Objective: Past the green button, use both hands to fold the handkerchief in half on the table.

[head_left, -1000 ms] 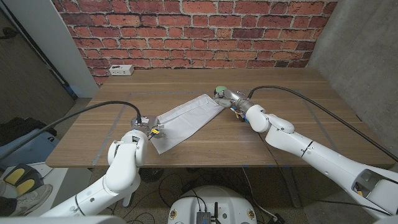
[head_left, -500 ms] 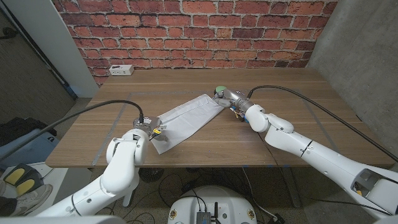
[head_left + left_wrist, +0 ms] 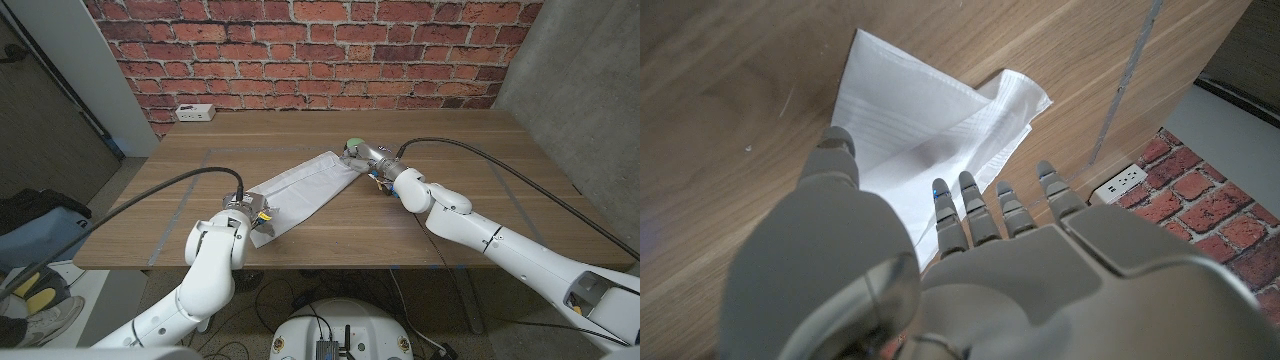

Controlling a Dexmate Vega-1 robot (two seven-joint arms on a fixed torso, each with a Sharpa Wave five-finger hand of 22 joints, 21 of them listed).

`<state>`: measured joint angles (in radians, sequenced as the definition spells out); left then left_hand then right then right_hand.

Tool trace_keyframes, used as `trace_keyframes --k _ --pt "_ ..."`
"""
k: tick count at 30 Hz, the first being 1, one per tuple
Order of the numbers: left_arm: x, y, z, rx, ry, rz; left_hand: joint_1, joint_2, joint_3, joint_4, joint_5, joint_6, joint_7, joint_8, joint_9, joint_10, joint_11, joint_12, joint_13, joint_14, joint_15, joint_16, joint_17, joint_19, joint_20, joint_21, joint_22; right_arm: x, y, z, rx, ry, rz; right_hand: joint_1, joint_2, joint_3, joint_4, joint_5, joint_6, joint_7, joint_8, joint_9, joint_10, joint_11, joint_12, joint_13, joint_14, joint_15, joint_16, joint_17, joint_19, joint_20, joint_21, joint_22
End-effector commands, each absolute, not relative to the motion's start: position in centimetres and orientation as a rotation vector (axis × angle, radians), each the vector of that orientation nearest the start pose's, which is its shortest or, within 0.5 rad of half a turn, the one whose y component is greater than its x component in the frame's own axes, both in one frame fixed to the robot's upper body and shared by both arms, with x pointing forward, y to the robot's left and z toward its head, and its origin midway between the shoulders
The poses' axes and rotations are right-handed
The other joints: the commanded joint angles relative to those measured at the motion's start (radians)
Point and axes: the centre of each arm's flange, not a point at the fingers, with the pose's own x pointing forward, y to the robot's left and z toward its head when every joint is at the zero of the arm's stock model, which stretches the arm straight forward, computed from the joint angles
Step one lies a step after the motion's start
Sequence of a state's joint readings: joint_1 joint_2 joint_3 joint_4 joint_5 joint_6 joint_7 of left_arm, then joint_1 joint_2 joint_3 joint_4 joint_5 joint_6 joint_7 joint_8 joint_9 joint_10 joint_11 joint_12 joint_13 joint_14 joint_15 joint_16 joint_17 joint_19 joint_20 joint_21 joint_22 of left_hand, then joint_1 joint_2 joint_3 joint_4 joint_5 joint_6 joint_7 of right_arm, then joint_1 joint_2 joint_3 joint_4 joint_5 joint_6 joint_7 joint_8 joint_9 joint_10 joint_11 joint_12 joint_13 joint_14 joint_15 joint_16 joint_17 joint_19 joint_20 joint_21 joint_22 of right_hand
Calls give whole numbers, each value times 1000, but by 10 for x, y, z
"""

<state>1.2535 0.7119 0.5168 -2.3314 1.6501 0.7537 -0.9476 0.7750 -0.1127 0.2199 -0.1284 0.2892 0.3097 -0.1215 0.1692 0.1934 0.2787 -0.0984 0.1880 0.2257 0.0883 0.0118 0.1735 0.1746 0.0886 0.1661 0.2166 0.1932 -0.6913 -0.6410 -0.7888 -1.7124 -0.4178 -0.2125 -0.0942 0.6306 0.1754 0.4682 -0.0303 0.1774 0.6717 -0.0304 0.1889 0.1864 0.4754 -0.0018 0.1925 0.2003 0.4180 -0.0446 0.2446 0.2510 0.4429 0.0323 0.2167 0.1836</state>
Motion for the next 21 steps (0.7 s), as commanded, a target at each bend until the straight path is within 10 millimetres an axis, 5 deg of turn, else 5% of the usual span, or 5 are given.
trace_keyframes --k 1,18,21 --pt "451 199 -81 1904 134 297 37 11 7 -14 12 -4 -24 15 2 -2 -22 11 4 -5 -12 8 4 -7 -7 1 4 603 -123 -6 -1209 -715 143 -2 2 5 -5 1 12 -2 7 2 8 5 8 2 14 -36 3 0 4 4 3 2" --pt "462 194 -96 1883 163 212 66 30 15 -17 18 1 -19 23 2 18 -28 27 4 15 -14 17 4 0 -7 5 5 598 -125 -4 -1205 -737 133 -5 2 9 -8 1 19 0 9 2 14 3 9 1 19 -37 5 0 6 3 4 2" --pt "464 197 -97 1881 178 224 97 67 34 -18 19 10 -23 28 2 45 -30 40 3 40 -23 25 3 11 -9 10 6 598 -125 -4 -1206 -735 134 -6 1 10 -8 1 20 1 9 2 15 5 10 1 21 -35 6 0 6 3 4 2"
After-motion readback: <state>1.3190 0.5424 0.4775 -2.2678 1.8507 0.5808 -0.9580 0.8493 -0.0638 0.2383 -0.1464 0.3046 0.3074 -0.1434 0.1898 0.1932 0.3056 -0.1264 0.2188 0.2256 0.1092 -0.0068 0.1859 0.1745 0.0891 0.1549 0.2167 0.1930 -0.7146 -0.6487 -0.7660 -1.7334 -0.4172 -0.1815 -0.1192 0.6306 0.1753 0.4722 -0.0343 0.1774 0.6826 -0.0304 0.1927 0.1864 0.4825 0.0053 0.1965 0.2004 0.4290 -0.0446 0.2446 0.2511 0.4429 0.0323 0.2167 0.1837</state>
